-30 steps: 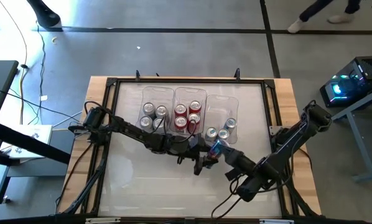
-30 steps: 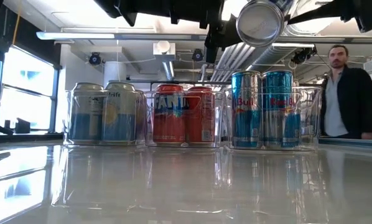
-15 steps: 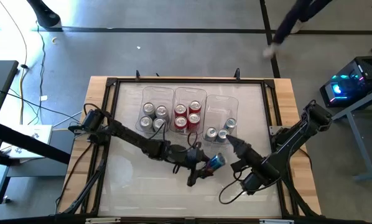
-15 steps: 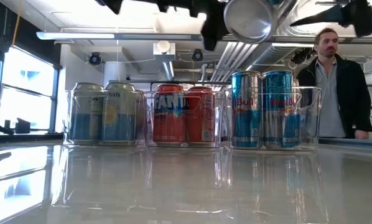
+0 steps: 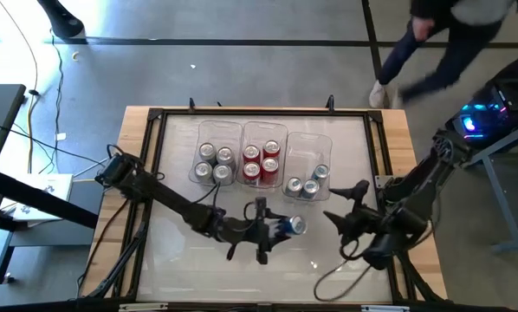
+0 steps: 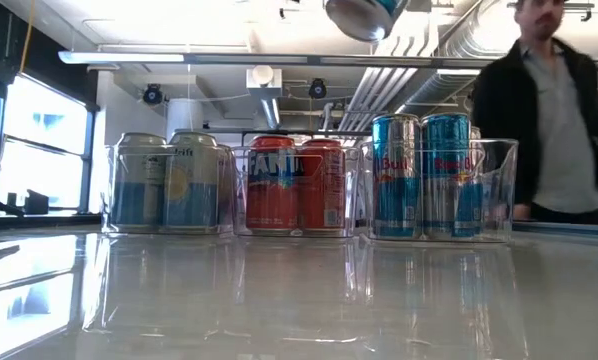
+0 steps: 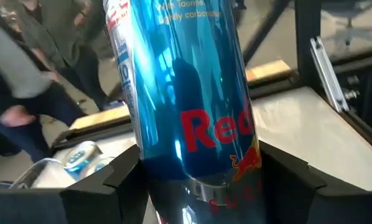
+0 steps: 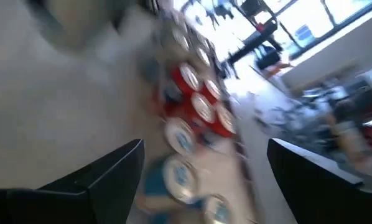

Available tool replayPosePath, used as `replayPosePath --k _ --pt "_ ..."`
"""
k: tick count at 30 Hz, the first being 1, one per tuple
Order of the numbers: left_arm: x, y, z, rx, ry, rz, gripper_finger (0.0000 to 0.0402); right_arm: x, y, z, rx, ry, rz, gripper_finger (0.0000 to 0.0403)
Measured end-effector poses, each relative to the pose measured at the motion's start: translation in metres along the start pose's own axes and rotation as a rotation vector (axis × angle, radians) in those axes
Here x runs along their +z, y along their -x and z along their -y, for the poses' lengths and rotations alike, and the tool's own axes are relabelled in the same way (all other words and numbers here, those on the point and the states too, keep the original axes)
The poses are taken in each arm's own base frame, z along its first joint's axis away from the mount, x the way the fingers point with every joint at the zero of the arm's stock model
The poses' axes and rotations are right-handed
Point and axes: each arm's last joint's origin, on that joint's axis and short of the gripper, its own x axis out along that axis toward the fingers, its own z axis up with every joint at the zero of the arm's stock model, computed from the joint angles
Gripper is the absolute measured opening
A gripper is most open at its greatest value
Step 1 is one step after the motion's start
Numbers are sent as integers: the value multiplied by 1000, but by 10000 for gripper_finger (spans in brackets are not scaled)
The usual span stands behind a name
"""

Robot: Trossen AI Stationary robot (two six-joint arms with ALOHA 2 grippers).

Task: Sort soda cans
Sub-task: Put the top left blue soda can inside the right transparent bin upright

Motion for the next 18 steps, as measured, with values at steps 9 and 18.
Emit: replayPosePath --k 9,18 --pt "-21 28 -16 7 158 249 229 -5 -3 -33 185 -271 301 334" --pt "-30 37 -20 -36 138 375 229 1 -41 -5 131 -632 741 334"
